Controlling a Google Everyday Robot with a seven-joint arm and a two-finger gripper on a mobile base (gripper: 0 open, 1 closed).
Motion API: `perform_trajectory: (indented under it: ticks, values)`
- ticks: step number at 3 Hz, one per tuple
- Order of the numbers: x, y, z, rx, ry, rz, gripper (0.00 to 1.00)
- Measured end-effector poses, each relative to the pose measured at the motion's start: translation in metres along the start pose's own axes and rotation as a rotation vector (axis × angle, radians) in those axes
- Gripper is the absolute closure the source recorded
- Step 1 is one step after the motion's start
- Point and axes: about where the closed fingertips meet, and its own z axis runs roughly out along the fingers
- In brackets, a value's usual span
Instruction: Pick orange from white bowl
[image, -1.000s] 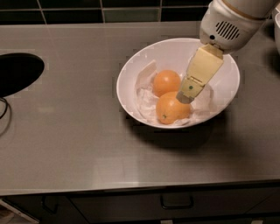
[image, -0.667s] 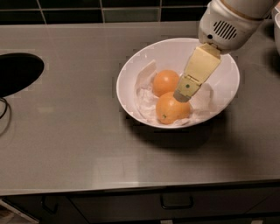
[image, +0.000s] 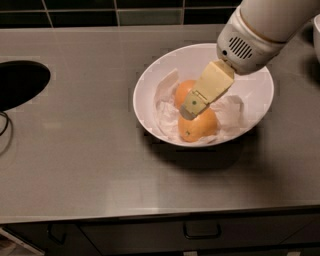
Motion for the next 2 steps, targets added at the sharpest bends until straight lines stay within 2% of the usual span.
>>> perform_trajectory:
  ticks: [1, 2]
  values:
    - [0.000, 0.000, 0.000, 0.000, 0.000, 0.000, 0.00]
    - [0.000, 0.005, 0.013, 0.017, 0.033, 0.001, 0.00]
